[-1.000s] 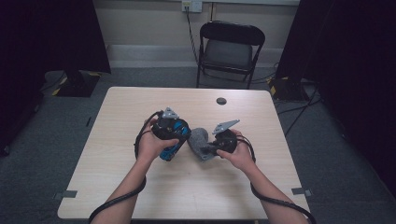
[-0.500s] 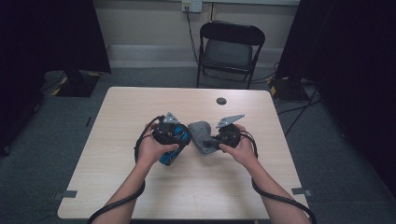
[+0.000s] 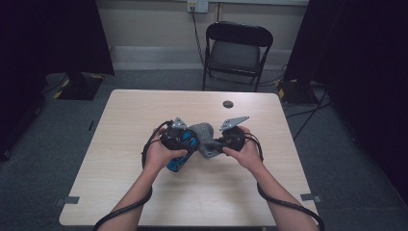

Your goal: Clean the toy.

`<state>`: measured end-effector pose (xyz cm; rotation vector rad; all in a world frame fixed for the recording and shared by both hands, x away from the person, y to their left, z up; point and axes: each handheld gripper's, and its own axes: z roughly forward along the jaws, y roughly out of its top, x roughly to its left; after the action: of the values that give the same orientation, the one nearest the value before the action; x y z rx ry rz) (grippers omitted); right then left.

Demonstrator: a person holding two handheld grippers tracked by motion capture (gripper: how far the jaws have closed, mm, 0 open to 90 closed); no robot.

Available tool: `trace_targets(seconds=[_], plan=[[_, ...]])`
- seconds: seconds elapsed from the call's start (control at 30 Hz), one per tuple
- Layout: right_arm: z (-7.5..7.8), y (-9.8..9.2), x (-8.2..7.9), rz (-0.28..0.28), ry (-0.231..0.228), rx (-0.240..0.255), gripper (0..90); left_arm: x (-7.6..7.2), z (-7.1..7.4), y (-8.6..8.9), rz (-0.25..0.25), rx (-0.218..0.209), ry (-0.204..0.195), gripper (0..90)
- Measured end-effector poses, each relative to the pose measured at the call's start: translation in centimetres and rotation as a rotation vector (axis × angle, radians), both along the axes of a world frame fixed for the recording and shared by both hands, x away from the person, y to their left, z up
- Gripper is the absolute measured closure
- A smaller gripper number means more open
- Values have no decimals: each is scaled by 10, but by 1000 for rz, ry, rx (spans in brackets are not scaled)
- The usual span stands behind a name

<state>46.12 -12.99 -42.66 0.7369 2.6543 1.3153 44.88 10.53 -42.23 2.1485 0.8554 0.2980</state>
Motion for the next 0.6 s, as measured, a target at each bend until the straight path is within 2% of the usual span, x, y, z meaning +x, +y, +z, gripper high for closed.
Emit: trace_targets(seconds=[0.23, 0.37, 0.6], plan=[[-4, 4, -1, 6, 13, 3, 755, 1, 6, -5, -4, -13, -14, 256], [-6, 8, -2, 14, 14, 9, 755, 2, 9, -10, -9, 14, -25, 256], [-9, 7, -3, 13, 22, 5, 755, 3, 8, -11, -9, -6, -20, 256]])
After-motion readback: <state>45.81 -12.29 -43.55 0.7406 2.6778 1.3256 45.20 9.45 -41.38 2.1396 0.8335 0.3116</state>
